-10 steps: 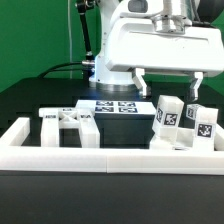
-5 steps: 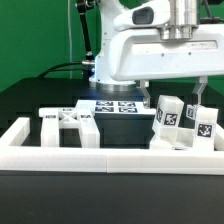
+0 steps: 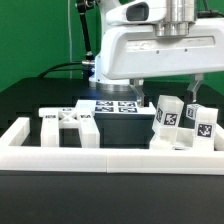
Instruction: Assemble chair
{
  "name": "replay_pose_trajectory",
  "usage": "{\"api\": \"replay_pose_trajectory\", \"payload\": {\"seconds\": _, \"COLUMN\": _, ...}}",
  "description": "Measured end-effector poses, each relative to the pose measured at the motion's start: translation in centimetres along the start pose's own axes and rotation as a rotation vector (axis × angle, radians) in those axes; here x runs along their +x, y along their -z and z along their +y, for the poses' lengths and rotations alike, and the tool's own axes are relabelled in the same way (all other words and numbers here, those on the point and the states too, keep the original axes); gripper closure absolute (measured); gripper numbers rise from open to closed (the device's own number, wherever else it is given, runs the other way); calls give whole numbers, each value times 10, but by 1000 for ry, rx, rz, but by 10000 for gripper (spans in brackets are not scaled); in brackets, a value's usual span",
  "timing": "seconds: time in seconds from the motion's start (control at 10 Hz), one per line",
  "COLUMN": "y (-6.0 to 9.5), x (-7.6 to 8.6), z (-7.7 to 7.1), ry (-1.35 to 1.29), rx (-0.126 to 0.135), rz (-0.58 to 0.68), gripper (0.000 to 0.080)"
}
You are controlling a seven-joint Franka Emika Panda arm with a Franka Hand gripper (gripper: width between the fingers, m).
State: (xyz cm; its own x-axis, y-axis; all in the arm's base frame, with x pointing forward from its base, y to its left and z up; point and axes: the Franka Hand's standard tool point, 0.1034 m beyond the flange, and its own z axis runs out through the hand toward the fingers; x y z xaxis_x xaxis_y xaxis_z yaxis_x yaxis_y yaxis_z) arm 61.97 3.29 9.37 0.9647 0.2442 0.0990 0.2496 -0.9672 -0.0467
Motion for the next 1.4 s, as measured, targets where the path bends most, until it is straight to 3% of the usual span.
{"api": "replay_pose_trajectory", "payload": {"seconds": 0.3, "y": -2, "x": -1, "z": 0, "ry": 0, "rx": -2, "rz": 5, "gripper": 162}}
{"api": "replay_pose_trajectory", "payload": {"seconds": 0.5, "y": -2, "x": -1, "z": 0, "ry": 0, "rx": -3, "rz": 6, "gripper": 509}}
{"api": "replay_pose_trajectory", "payload": {"seconds": 0.9, "y": -2, "x": -1, "z": 0, "ry": -22, "rx": -2, "rz": 6, "gripper": 504}}
{"api": "replay_pose_trajectory", "payload": {"seconds": 1.4, "y": -2, "x": -1, "z": -6, "ry": -405, "rx": 6, "rz": 5, "gripper": 504}}
